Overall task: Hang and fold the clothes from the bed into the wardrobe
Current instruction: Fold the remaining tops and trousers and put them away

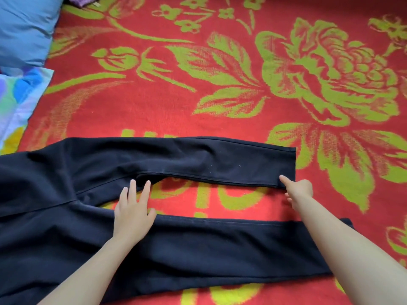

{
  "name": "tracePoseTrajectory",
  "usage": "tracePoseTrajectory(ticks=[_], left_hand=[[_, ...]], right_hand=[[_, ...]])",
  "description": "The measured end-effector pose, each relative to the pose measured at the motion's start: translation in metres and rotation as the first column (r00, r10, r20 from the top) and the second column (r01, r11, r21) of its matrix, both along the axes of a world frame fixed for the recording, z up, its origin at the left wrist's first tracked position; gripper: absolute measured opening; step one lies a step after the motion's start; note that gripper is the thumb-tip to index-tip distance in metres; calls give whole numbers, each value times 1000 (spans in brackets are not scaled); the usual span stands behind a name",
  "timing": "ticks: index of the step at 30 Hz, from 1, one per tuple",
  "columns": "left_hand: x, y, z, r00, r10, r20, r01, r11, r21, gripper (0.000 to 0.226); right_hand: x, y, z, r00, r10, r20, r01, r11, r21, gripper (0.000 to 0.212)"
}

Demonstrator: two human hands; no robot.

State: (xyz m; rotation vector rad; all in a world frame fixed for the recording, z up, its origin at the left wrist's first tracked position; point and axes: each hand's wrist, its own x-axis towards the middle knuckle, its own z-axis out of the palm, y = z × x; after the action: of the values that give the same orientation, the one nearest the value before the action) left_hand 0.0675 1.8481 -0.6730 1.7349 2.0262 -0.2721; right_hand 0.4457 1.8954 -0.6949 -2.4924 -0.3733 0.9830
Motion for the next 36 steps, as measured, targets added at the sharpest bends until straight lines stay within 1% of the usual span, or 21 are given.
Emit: tracePoseTrajectory(ticks=[3,5,6,8,10,12,13,14,16,18,19,21,23,24,26,28,30,32,34,35,36], left_hand=[[2,15,-8,999,-33,-17,32,999,-42,76],[6,19,-12,1000,-20,4,20,999,-37,72],[9,21,-16,999,-36,7,35,999,29,69],[13,19,-22,993,-116,15,112,979,171,63],[26,17,-24,951,-307,23,292,922,255,54],[43,18,-22,887,-461,30,436,856,277,50],[50,21,-24,874,-484,38,457,847,271,49],[54,23,-27,878,-477,44,453,857,244,48],[56,27,-30,900,-435,35,428,895,129,48],[51,30,-33,904,-427,19,423,900,106,49],[48,33,-34,907,-422,3,418,901,116,50],[37,43,-31,919,-392,-34,393,911,125,52],[20,58,-30,940,-333,-77,341,932,125,54],[10,66,-29,950,-297,-96,306,947,101,55],[-11,82,-27,961,-245,-127,257,963,87,52],[-31,98,-29,969,-148,-198,179,972,153,52],[-51,112,-31,967,-37,-253,67,991,113,62],[-68,124,-32,962,19,-271,-8,999,40,63],[-74,134,-31,957,-17,-288,11,1000,-24,58],[-75,138,-30,956,-25,-294,15,999,-35,56],[-74,141,-29,957,-6,-290,-3,1000,-29,56]], right_hand=[[7,8,-2,998,27,-65,-25,999,27,27],[22,11,6,992,127,5,-127,990,68,15],[35,15,12,985,157,79,-163,983,86,13],[67,19,21,974,101,205,-126,985,114,18],[102,21,27,962,-12,274,-27,990,138,25],[125,20,33,956,-32,291,11,997,71,29],[131,20,35,948,17,317,-13,1000,-15,32],[133,18,35,926,108,362,-63,989,-135,39],[117,18,37,856,329,398,-200,922,-332,53],[90,21,33,775,506,379,-375,851,-368,55],[75,24,28,710,592,381,-473,802,-366,54],[44,33,22,538,741,401,-636,669,-384,54],[18,42,16,347,843,411,-760,510,-404,56],[9,46,14,274,868,414,-795,447,-411,56],[-1,54,7,203,870,449,-820,402,-408,57],[-1,63,2,171,872,458,-799,395,-454,53],[4,71,0,124,864,489,-777,391,-494,38],[9,77,3,109,821,561,-752,437,-493,21],[7,83,7,161,740,653,-716,543,-438,16],[3,88,9,209,697,686,-692,601,-399,17],[-4,92,11,277,679,680,-659,649,-380,20]])
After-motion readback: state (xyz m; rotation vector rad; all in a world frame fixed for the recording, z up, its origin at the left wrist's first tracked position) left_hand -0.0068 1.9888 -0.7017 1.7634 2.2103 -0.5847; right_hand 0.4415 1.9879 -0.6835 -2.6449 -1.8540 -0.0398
